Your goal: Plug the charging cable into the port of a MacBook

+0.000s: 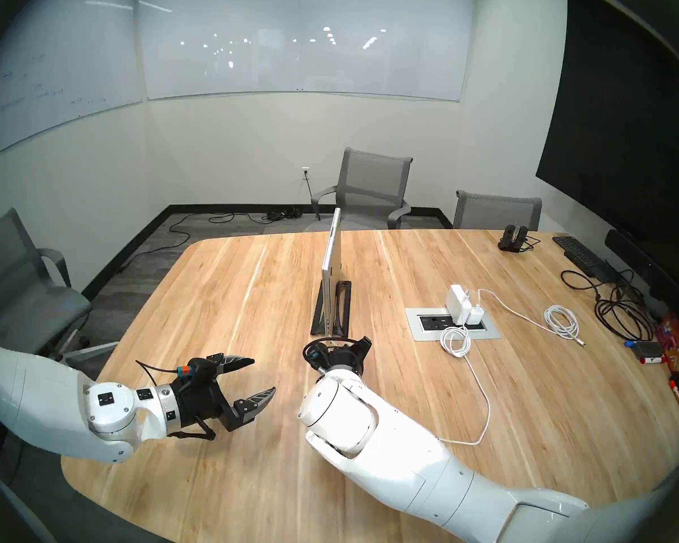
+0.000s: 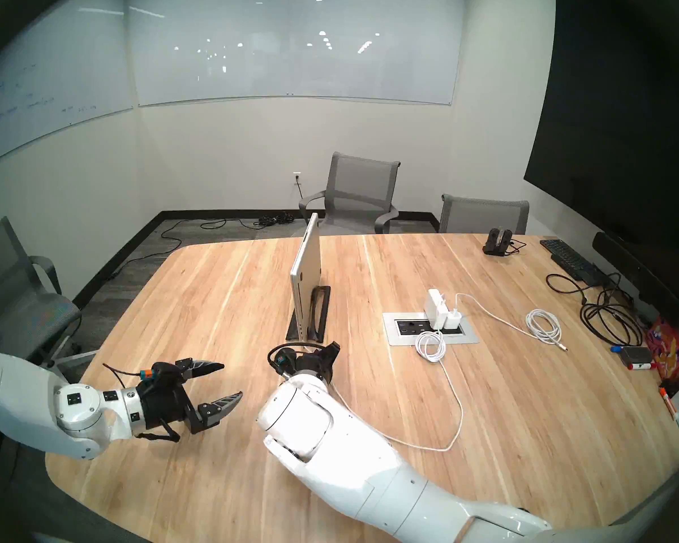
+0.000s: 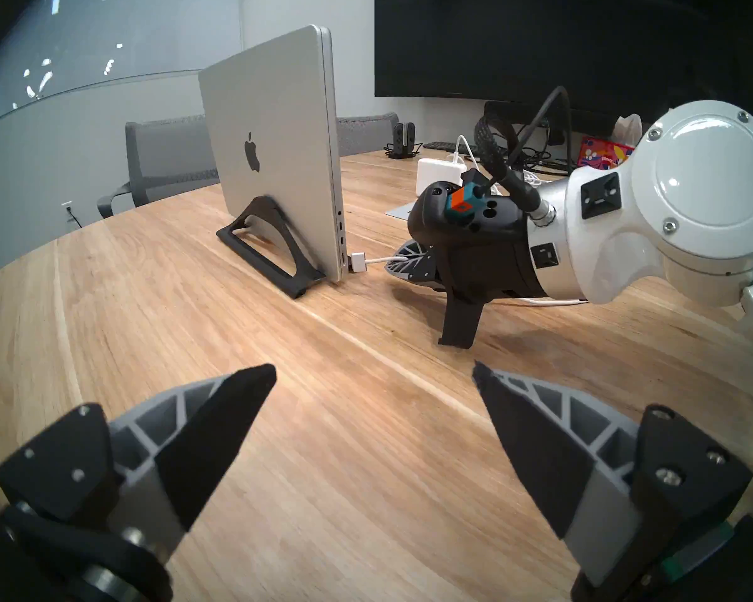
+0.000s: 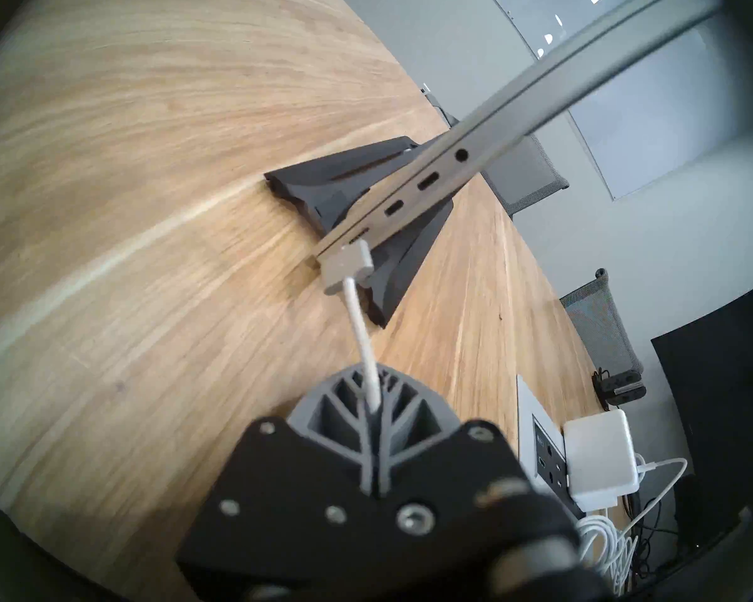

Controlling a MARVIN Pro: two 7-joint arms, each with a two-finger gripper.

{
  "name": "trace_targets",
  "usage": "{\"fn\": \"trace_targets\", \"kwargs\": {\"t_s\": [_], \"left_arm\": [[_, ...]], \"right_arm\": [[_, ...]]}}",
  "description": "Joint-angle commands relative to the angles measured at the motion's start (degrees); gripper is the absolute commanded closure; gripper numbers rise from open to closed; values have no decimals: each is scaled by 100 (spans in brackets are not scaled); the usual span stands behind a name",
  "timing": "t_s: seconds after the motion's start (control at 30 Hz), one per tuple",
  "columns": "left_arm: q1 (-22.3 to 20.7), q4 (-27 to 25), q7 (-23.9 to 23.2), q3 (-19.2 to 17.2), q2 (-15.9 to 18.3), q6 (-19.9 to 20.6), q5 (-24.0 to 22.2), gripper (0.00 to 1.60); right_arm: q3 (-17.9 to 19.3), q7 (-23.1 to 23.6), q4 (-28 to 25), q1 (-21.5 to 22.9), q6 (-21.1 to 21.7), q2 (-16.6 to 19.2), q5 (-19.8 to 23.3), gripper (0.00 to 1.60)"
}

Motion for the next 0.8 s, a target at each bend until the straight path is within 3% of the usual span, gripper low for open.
{"fn": "trace_targets", "kwargs": {"t_s": [0.0, 0.77], "left_arm": [[-40, -21, 14, -51, -13, -24, 15, 0], [-40, -21, 14, -51, -13, -24, 15, 0]], "right_arm": [[-25, -61, -37, -9, -132, -45, -33, 160], [-4, -144, 269, 35, -446, -137, -89, 160]]}}
